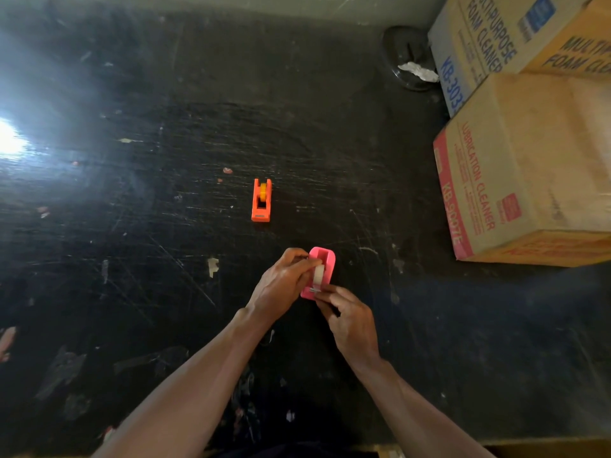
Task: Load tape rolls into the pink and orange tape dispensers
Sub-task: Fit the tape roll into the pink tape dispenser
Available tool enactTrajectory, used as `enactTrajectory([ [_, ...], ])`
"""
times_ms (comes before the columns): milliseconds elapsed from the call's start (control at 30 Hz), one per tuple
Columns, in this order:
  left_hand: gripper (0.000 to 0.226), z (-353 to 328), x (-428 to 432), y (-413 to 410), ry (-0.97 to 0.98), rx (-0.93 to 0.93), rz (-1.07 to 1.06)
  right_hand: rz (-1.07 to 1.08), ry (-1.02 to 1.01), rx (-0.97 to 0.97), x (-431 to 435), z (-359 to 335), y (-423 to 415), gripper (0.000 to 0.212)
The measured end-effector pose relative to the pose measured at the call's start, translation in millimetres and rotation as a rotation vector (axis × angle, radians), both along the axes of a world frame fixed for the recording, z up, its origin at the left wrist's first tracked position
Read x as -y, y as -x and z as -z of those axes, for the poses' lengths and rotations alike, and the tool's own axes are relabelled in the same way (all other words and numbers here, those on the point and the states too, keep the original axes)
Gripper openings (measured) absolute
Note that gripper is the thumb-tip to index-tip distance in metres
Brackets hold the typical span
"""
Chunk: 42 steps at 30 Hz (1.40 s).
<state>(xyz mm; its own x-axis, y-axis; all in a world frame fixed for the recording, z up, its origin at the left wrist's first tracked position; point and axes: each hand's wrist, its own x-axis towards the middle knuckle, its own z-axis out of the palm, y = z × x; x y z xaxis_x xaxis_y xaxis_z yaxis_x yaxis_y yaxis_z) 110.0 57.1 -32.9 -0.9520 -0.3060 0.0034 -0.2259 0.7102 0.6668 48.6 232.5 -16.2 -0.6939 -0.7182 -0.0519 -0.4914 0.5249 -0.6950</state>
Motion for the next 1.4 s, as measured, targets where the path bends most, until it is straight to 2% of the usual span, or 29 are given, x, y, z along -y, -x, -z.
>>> enactTrajectory([
  [367,0.029,-1,1,11,0.026,0.006,0.008,0.096,0.036,0.078,1,-1,2,0.023],
  [733,0.039,0,-2,10,-0.078,0.03,-0.09,0.154,0.056,0.119,9,-3,10,0.027],
  [1033,0.038,0,-1,13,-0.053,0.026,-0.093,0.179,0.073,0.164,15,-6,14,0.023],
  [1400,0.035,-1,0,17,-0.067,-0.013,-0.081,0.174,0.036,0.141,20,0,21,0.027],
])
